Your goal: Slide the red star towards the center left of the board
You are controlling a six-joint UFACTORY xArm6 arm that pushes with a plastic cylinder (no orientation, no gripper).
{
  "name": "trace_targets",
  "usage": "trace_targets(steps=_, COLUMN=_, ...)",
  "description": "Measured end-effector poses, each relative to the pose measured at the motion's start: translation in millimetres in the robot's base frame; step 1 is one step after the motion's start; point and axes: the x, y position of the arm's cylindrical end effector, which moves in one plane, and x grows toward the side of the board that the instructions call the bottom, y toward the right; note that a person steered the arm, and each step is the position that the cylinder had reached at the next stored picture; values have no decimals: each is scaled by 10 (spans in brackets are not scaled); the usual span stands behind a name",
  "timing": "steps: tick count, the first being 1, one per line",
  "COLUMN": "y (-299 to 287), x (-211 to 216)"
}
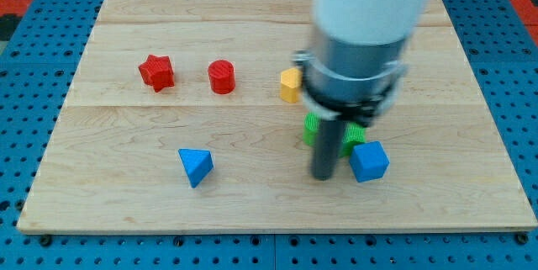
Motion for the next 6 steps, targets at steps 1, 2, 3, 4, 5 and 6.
trace_targets(steps=1, y=-894, x=-307)
trace_targets(steps=2, y=-1233, x=-642)
trace_targets(steps=3, y=-1226, x=-1152)
trace_targets(steps=4, y=-1325, x=-1347)
trace_targets(steps=5, y=-1405, x=-1350)
trace_targets(steps=6, y=-1742, x=-1479)
